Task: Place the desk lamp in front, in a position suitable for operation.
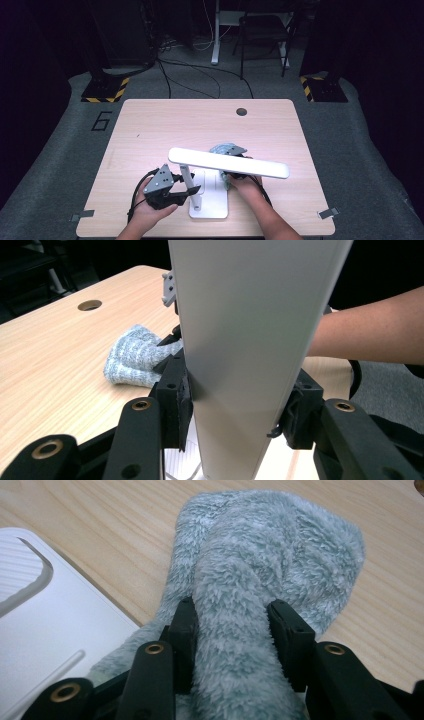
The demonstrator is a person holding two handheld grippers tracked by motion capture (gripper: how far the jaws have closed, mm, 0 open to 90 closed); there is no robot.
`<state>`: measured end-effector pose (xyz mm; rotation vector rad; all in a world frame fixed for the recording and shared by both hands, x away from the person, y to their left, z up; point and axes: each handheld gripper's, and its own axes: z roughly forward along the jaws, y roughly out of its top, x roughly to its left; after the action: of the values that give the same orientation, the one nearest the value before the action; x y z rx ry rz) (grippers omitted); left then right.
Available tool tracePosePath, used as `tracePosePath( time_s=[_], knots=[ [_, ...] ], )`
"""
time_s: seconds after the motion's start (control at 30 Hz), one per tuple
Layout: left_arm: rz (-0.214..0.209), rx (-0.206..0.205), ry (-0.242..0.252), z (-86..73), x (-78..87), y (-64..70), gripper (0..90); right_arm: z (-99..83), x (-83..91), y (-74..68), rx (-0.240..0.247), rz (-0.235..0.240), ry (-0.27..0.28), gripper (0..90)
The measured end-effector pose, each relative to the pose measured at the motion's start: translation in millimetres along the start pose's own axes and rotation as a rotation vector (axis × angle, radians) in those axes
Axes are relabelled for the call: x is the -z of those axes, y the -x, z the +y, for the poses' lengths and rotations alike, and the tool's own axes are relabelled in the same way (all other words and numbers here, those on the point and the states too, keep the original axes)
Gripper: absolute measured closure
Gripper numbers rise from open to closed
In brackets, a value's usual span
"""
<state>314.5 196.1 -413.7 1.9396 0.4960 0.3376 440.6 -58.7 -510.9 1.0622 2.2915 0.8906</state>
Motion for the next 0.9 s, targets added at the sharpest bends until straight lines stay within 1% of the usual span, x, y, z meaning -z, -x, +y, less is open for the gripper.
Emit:
tracePosePath(
  time_s=[0.03,0.07,0.1,0.13,0.17,0.2,0.23,0.27,0.37,0.4,0.43,0.47,0.5,0.53,0.57,0.6,0.63,0.73,0.77,0.83,0.9],
  knots=[
    [-0.003,0.002,0.001,0.1,-0.2,-0.2,55.0,0.1,0.2,-1.5,-0.010,-0.004,0.003,60.6],
    [0.002,0.001,0.006,0.0,-0.7,-0.5,55.0,0.9,-0.2,-0.9,0.005,-0.003,-0.003,60.8],
    [-0.003,0.000,0.007,-0.1,-0.6,-1.0,54.9,2.1,-0.5,-0.4,0.002,0.004,-0.010,60.8],
    [-0.012,0.001,0.007,-0.2,-0.5,-1.7,54.9,3.8,-1.6,-2.4,-0.034,0.011,-0.009,60.9],
    [-0.015,0.000,0.003,-0.2,-0.2,-2.1,54.9,5.2,-3.4,-1.7,-0.032,0.025,0.002,60.9],
    [-0.015,0.001,0.004,-0.2,-0.5,-2.1,54.9,6.4,-4.3,-3.7,-0.058,0.034,-0.001,61.0],
    [-0.015,0.000,0.003,0.1,-0.6,-2.1,54.9,7.6,-5.9,-4.5,-0.056,0.042,0.004,61.1],
    [-0.016,0.000,0.000,0.3,-0.7,-2.2,54.8,9.9,-7.8,-6.8,-0.056,0.051,0.000,61.3],
    [-0.024,-0.001,0.006,0.2,-1.6,-2.5,54.7,17.9,-13.8,-19.7,-0.073,0.072,0.001,62.8],
    [-0.026,-0.001,0.005,0.3,-1.8,-2.6,54.6,21.8,-16.4,-26.0,-0.052,0.075,0.007,63.6],
    [-0.031,0.001,0.006,0.4,-2.0,-2.5,54.4,24.2,-17.3,-30.5,-0.046,0.081,0.001,64.0],
    [-0.038,0.005,0.017,0.1,-2.9,-2.6,54.1,28.3,-19.5,-38.4,-0.031,0.083,-0.004,64.2],
    [-0.039,0.007,0.025,-0.1,-3.9,-2.2,53.9,30.3,-21.7,-42.6,-0.021,0.081,0.014,64.2],
    [-0.048,-0.002,0.023,0.1,-4.7,-1.1,53.7,32.9,-23.1,-47.8,-0.021,0.084,0.016,64.2],
    [-0.050,-0.005,0.021,0.3,-4.8,-1.0,53.5,36.2,-24.5,-52.8,-0.032,0.097,0.004,64.1],
    [-0.051,-0.004,0.021,0.3,-4.8,-1.0,53.4,37.6,-26.4,-52.8,-0.017,0.100,0.014,63.9],
    [-0.052,-0.002,0.024,0.3,-5.2,-0.9,53.4,38.9,-27.0,-54.3,-0.026,0.104,0.010,63.8],
    [-0.056,-0.003,0.029,-0.1,-5.6,-1.9,53.4,41.8,-28.7,-56.4,-0.013,0.115,0.015,63.1],
    [-0.061,0.001,0.034,-0.4,-6.1,-2.2,53.3,42.2,-29.2,-56.8,-0.017,0.120,0.016,63.0],
    [-0.071,-0.010,0.029,-0.3,-6.3,-3.4,53.2,43.4,-30.3,-56.4,-0.022,0.132,0.011,62.9],
    [-0.077,-0.008,0.031,-0.3,-7.1,-3.6,53.0,45.6,-31.8,-57.2,-0.025,0.145,0.006,62.9]
  ],
)
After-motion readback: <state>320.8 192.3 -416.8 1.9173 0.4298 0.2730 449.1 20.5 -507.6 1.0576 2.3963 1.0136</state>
